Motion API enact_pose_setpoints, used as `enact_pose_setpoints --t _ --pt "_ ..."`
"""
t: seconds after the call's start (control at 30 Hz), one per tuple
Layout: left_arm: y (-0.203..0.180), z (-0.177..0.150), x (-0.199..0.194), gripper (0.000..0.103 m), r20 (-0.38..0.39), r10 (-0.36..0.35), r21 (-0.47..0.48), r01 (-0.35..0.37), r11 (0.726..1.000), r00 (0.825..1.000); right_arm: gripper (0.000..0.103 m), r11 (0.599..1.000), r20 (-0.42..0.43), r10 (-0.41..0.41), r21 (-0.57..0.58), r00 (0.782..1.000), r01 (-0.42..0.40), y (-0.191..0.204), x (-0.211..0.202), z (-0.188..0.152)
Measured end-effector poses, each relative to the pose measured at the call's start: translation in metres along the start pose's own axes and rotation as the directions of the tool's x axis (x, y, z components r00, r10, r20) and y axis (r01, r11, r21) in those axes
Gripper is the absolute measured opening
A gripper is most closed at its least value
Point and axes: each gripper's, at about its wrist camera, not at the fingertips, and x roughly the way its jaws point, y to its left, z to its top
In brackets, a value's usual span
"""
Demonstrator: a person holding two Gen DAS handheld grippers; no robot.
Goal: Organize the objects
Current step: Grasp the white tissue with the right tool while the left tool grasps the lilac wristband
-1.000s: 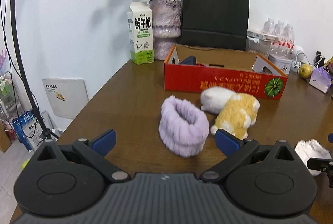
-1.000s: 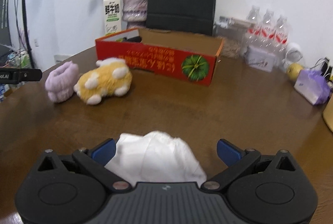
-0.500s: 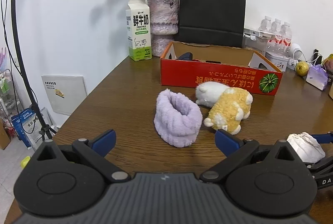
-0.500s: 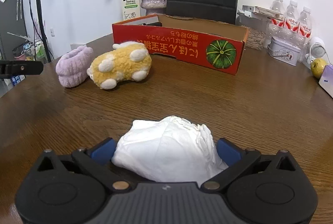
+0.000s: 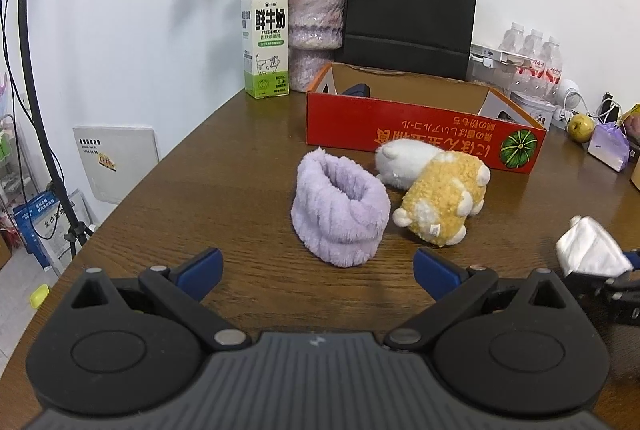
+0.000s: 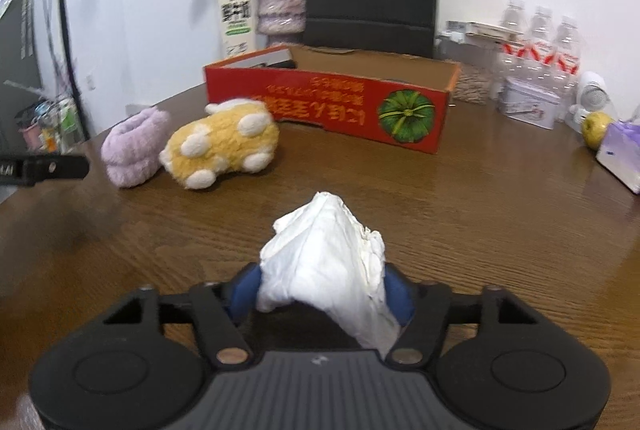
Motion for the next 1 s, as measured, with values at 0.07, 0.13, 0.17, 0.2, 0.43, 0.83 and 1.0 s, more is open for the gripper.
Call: enact_pose_setpoints --t 0.07,0.13,0.17,0.2,0.43,0.83,1.0 --pt "0.000 0.000 0.003 0.103 -0.004 0.000 -0.003 0.000 1.000 1.000 0.057 0.999 0.027 -0.035 0.018 0.999 0.035 -0.002 -0.004 -0.001" --pt "0.000 0.001 0.007 0.103 -0.007 0.000 -0.003 0.000 1.000 1.000 0.056 0.997 0.060 -0.077 0.027 0.995 0.076 -0.002 -0.009 -0.001" --pt "-0.001 0.002 0.009 0.103 -0.008 0.002 -0.002 -0.002 1.000 1.000 0.056 0.995 0.076 -0.096 0.029 0.992 0.094 -0.002 -0.011 -0.002" --pt "-0.001 0.004 0.012 0.103 -0.009 0.006 0.001 -0.006 1.000 1.000 0.056 0.994 0.090 -0.110 0.030 0.990 0.108 -0.002 -0.013 -0.002" --pt "-0.013 0.021 0.026 0.103 0.017 0.022 0.014 -0.022 1.000 1.000 0.056 0.992 0.097 -0.123 0.027 0.988 0.121 -0.002 -0.014 -0.002" --pt "-0.019 0.023 0.069 0.088 0.024 0.090 -0.055 -0.089 0.994 0.996 0.057 0.994 0.088 -0.112 0.024 0.990 0.111 -0.001 -0.013 -0.002" --pt "-0.003 0.020 0.065 0.033 0.021 0.000 -0.122 0.002 0.993 1.000 0.057 0.994 0.092 -0.111 0.024 0.989 0.109 -0.001 -0.014 -0.003"
